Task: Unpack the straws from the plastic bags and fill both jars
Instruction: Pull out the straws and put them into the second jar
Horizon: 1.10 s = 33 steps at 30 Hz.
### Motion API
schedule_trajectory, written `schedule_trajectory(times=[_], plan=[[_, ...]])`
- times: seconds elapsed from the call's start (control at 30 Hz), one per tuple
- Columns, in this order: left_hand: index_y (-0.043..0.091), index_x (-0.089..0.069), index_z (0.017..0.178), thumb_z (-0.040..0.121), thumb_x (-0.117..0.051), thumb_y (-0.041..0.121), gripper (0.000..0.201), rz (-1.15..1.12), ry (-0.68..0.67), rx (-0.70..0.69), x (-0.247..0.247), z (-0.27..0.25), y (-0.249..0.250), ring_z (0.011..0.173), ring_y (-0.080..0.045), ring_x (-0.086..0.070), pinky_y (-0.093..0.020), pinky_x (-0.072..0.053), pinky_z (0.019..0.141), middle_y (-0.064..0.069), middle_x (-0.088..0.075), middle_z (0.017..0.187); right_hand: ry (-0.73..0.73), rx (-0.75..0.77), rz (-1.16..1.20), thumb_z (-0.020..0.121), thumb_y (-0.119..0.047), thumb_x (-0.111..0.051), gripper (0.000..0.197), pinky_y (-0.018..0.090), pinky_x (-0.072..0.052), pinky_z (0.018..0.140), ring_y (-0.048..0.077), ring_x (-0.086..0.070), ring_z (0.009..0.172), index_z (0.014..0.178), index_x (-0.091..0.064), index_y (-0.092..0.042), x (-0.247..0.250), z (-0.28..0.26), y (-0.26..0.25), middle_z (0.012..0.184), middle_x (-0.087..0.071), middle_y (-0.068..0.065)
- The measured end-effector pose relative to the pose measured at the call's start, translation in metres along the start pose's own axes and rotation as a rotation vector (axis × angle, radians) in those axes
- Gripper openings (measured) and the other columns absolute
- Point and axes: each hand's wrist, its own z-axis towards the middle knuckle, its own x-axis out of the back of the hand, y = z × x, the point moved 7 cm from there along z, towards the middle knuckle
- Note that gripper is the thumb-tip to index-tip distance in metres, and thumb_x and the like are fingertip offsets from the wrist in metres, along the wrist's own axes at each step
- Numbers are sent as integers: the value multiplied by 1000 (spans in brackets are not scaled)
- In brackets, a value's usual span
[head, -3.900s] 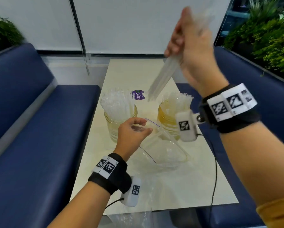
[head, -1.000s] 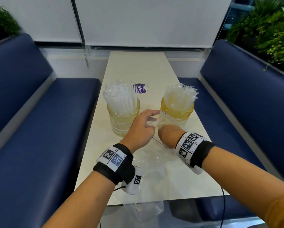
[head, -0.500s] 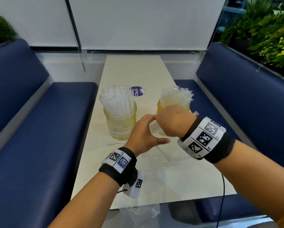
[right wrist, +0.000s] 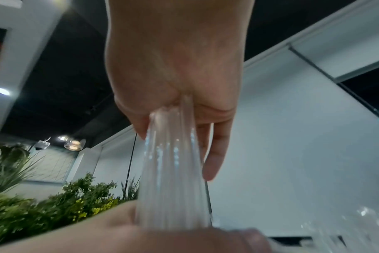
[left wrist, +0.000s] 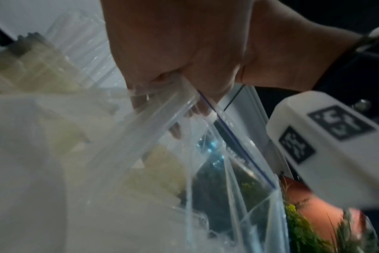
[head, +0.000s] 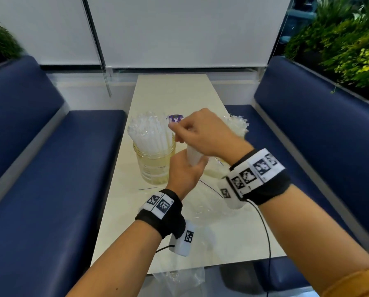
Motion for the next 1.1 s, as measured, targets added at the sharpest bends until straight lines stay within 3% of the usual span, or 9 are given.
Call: schedule_trajectory(times=[0.1, 0.2, 0.33, 0.4, 0.47, 0.57, 0.63, 0.87, 1.1], plan=[[3, -69, 84, 86, -70, 35, 32, -16, 7, 11, 3, -2, -3, 72, -34, -70, -56, -55, 66, -15, -73, 75, 198, -2, 291, 92, -52, -61, 32, 37, -57, 77, 10, -69, 75, 96, -73, -24, -7, 4, 8, 77, -73, -6], [2, -68, 83, 87, -70, 44, 43, -49, 29, -33, 10, -2, 0, 69, -33, -68, -51, -54, 63, -16, -72, 74, 379, -80, 635, 72, -51, -83, 66, 26, -55, 87, 8, -68, 95, 125, -47, -34, -7, -8, 23, 98, -70, -6], [20, -62, 110, 92, -59, 31, 22, -20, 36, -97, 15, 4, 10, 89, -14, -69, -37, -59, 76, 2, -70, 96, 252, -224, 772, 62, -49, -90, 65, 39, -59, 87, 11, -73, 91, 113, -62, -21, -54, -21, 33, 95, -75, -3], [19, -60, 104, 94, -58, 23, 10, 1, 40, -100, 14, 4, 8, 86, -16, -68, -39, -59, 75, 2, -67, 90, 243, -237, 757, 76, -41, -84, 40, 46, -61, 81, 13, -75, 76, 94, -69, -9, -66, -20, 32, 76, -76, 0], [24, -59, 96, 94, -62, 16, 9, 27, 42, -58, 13, 0, 4, 77, -4, -64, -25, -55, 67, 11, -65, 83, 261, -229, 838, 87, -33, -75, 31, 52, -60, 76, 20, -74, 65, 84, -63, -5, -63, -17, 27, 61, -71, 6], [20, -60, 73, 86, -75, 18, 20, -65, 14, 26, 11, -5, -4, 56, -2, -53, -14, -40, 51, 8, -62, 66, 299, -153, 860, 94, -30, -68, 32, 44, -60, 68, 21, -64, 51, 78, -61, -3, -28, -12, 13, 54, -62, 11], [18, -67, 78, 80, -83, 22, 17, -103, -5, 37, 10, -7, -6, 60, -4, -58, -14, -44, 56, 5, -67, 73, 351, -64, 881, 96, -27, -65, 32, 37, -55, 56, 21, -56, 46, 75, -59, -4, 8, -7, 0, 54, -57, 10], [12, -70, 109, 77, -87, 18, 37, -138, -69, 48, 13, -13, -11, 87, -4, -70, -15, -56, 72, 0, -71, 106, 597, 193, 906, 100, -26, -58, 21, 33, -52, 52, 18, -55, 51, 93, -55, -6, 144, 13, 13, 62, -57, -1], [13, -70, 112, 82, -80, 7, 32, -149, -45, 54, 21, -9, -5, 86, -4, -71, -15, -54, 70, -3, -72, 110, 614, -52, 771, 97, -36, -62, 31, 37, -49, 57, 13, -51, 52, 108, -51, -10, 95, 48, 105, 64, -54, -2]])
